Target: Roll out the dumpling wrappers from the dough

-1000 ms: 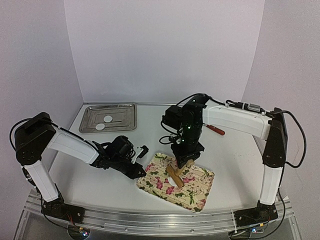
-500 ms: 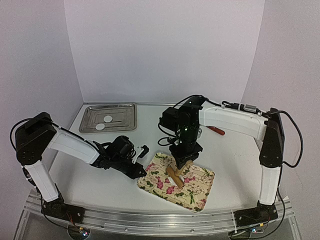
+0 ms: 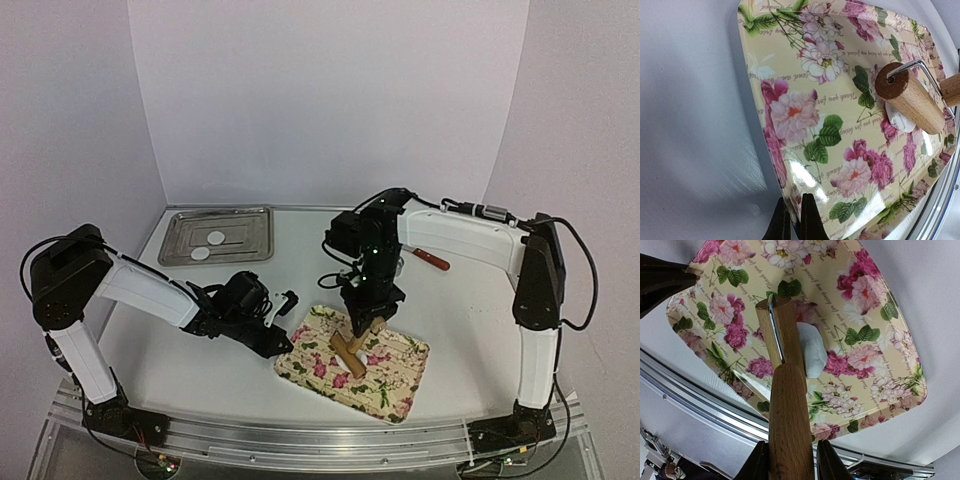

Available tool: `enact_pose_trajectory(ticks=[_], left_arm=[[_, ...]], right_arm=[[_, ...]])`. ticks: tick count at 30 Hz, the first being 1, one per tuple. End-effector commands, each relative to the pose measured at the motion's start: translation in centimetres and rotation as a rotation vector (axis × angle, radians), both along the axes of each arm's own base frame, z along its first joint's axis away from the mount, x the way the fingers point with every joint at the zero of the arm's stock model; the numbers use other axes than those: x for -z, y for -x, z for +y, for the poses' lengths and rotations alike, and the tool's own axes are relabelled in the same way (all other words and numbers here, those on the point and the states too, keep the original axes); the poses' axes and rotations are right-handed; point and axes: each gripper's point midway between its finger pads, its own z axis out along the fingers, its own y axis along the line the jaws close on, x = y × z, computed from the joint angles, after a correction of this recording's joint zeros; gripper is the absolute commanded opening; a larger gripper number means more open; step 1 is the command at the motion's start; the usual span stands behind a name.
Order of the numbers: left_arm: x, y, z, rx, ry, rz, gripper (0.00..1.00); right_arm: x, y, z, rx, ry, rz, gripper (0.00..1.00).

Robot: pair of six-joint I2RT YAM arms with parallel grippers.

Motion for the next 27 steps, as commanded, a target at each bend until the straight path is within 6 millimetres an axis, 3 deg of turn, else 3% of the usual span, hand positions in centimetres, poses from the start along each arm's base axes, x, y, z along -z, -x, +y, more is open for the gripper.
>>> enact_pose_trajectory(ticks=[1, 14, 27], left_arm=[[1.8, 1.5, 0.6, 0.064, -0.069, 0.025, 0.0], [1.7, 1.6, 0.3, 0.071, -0.064, 0.025, 0.0], [1.6, 1.7, 0.2, 0.076, -0.062, 0.024, 0.0]], right_arm=[[8.5, -0.2, -3.8, -0.034, 0.281, 0.046, 0.0], [10.4, 0.0, -3.6, -0.035, 0.288, 0.08, 0.0], [10.9, -0.1, -3.5, -0.029, 0.297, 0.082, 0.0]])
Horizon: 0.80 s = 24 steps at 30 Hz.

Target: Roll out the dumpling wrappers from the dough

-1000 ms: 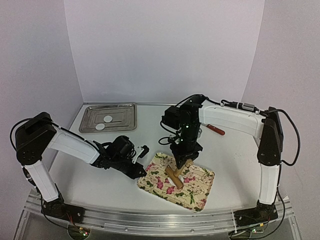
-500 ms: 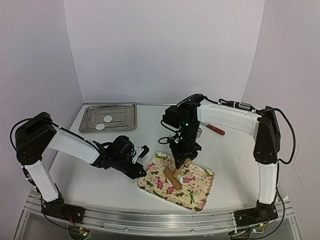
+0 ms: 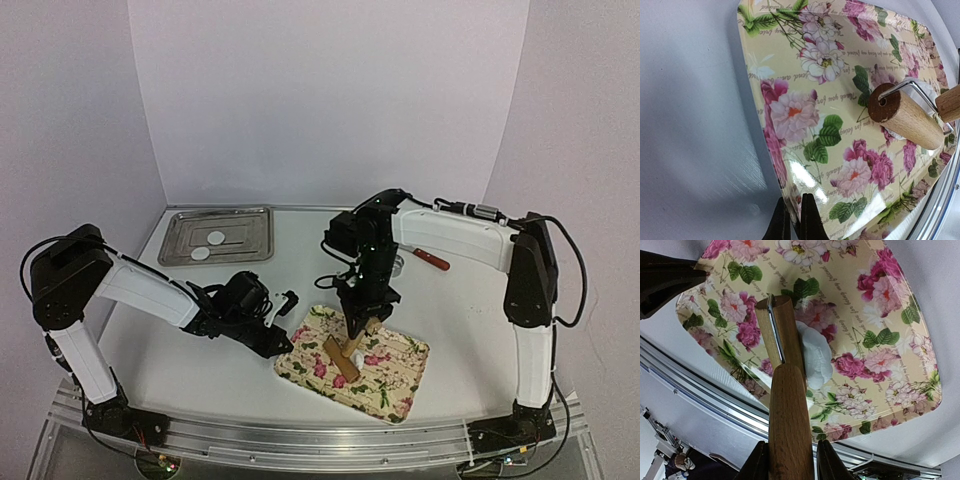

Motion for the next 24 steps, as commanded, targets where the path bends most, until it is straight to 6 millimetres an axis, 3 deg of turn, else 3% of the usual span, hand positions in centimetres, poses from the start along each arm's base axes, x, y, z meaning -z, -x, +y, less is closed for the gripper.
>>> enact_pose_trajectory(ticks=[1, 9, 17, 20, 24], left_arm=[[1.6, 1.7, 0.2, 0.074, -0.061, 0.025, 0.0], [1.6, 1.7, 0.2, 0.075, -0.061, 0.023, 0.0], [1.4, 1.6, 0.2, 0.071, -0.061, 0.015, 0.0], [1.4, 1.6, 0.2, 0.07, -0.062, 0.014, 0.0], [1.4, 1.5, 0.3, 0.067, -0.065, 0.01, 0.0]], right_arm=[[10.2, -0.3, -4.5, -0.056, 0.336, -0.005, 0.0], [10.4, -0.3, -4.5, -0.05, 0.335, -0.005, 0.0], [9.2, -0.2, -3.9, -0.033, 0.307, -0.025, 0.0], [7.9, 0.5, -2.5, -0.032, 0.244, -0.024, 0.0], [4.1, 2.2, 1.8, -0.05, 0.066, -0.033, 0.0]])
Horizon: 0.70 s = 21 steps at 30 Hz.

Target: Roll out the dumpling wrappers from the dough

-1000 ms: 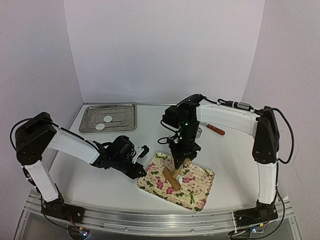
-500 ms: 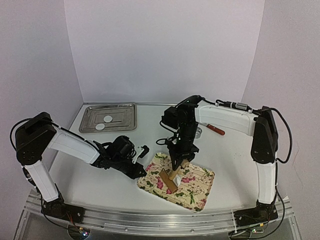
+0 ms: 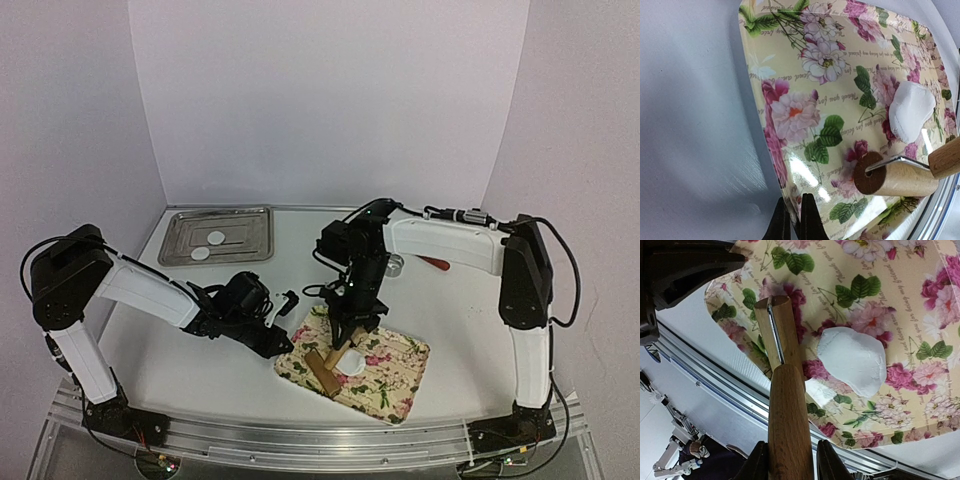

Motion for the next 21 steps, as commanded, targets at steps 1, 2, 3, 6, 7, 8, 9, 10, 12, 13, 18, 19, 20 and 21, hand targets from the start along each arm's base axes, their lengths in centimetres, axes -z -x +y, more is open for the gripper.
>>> enact_pose_trajectory(ticks=[1, 2, 3, 6, 7, 8, 9, 10, 12, 13, 18, 19, 20, 21], left_arm=[[1.4, 1.5, 0.4, 0.066, -0.062, 0.015, 0.0], [1.4, 1.4, 0.4, 0.064, -0.064, 0.012, 0.0], [1.4, 1.4, 0.5, 0.063, -0.066, 0.009, 0.0], [1.4, 1.4, 0.6, 0.059, -0.069, 0.006, 0.0], [1.4, 1.3, 0.6, 0.058, -0.069, 0.005, 0.0], [1.4, 1.3, 0.6, 0.058, -0.069, 0.003, 0.0], [1.4, 1.3, 0.6, 0.057, -0.069, 0.002, 0.0], [1.3, 1.3, 0.6, 0.056, -0.07, 0.001, 0.0], [1.3, 1.3, 0.6, 0.055, -0.068, 0.0, 0.0], [1.2, 1.3, 0.6, 0.054, -0.067, -0.001, 0.0], [1.2, 1.3, 0.7, 0.052, -0.068, -0.003, 0.0], [1.2, 1.3, 0.7, 0.051, -0.068, -0.003, 0.0], [1.2, 1.3, 0.8, 0.052, -0.07, -0.003, 0.0], [1.3, 1.3, 0.8, 0.052, -0.071, -0.002, 0.0]], right_arm=[[3.1, 0.8, -0.2, -0.065, 0.15, -0.135, 0.0], [1.7, 1.0, 0.5, -0.065, 0.117, -0.156, 0.0], [0.6, 1.2, 1.0, -0.064, 0.091, -0.175, 0.0], [-2.4, 1.0, 0.8, -0.036, 0.052, -0.242, 0.0], [-3.4, 0.8, 0.3, -0.023, 0.053, -0.273, 0.0], [-4.1, 0.6, -0.4, -0.015, 0.064, -0.304, 0.0], [-4.9, 0.4, -1.2, -0.008, 0.077, -0.331, 0.0], [-5.7, 0.4, -1.8, -0.001, 0.083, -0.352, 0.0], [-6.8, 0.3, -3.0, 0.011, 0.098, -0.387, 0.0], [-7.4, 0.2, -3.5, 0.02, 0.104, -0.404, 0.0], [-8.5, -0.5, -5.3, 0.05, 0.131, -0.436, 0.0], [-8.5, -0.6, -5.4, 0.053, 0.132, -0.435, 0.0], [-8.3, -0.7, -5.5, 0.052, 0.137, -0.43, 0.0], [-8.1, -0.7, -5.5, 0.049, 0.141, -0.422, 0.0]])
